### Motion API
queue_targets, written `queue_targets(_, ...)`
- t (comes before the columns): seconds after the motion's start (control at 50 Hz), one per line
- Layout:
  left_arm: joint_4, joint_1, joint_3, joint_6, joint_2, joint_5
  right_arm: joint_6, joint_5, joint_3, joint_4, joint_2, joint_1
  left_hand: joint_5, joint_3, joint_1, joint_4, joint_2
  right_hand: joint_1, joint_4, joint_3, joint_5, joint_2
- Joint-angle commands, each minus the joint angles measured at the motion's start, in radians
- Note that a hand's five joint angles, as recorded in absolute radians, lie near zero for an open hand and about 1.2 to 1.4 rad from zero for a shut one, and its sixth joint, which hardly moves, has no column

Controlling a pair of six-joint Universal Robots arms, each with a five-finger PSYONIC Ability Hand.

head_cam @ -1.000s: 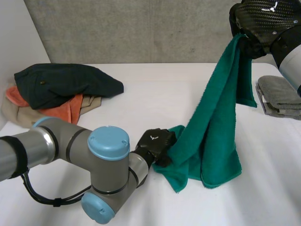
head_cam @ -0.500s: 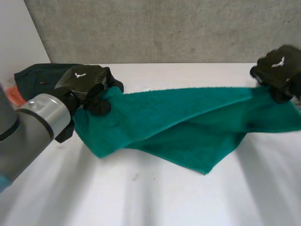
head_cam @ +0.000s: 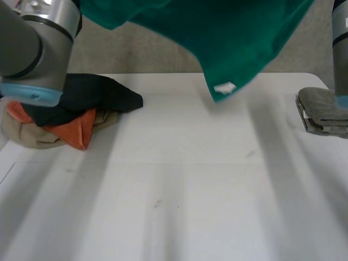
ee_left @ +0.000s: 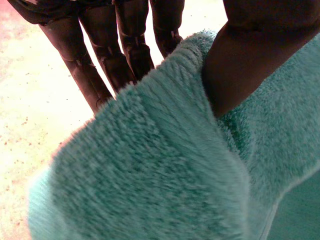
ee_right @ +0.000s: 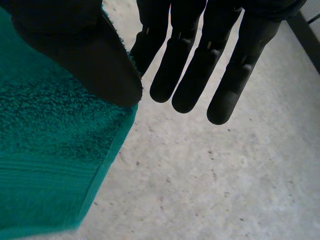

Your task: Fold the laundry.

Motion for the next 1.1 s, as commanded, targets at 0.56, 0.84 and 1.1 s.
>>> queue_targets(0.56, -0.371, 0.079, -0.182, -0.014, -0.426, 0.023, -0.075, -0.101, 0.454, 0.279, 0.181, 0.027, 0.146, 0.078, 0.154, 0.070, 0.074, 0.281, 0.198, 0.207, 0.202, 0.222)
queue_targets(0.84, -0.121, 0.076, -0.484, -0.014, -0.079, 0.029, -0.066, -0.077, 0.475, 0.244, 0.178, 0.059, -0.541, -0.609, -0.533, -0.618, -0.613, 0.281, 0.198, 0.207, 0.202, 0.222)
queue_targets(1.1, -0.107, 0.063, -0.923, 0.067, 0.194, 0.029, -0.066, -0.067, 0.478, 0.247, 0.176, 0.059, -0.468, -0.536, -0.460, -0.544, -0.540, 0.281, 0.198, 0.207, 0.202, 0.222)
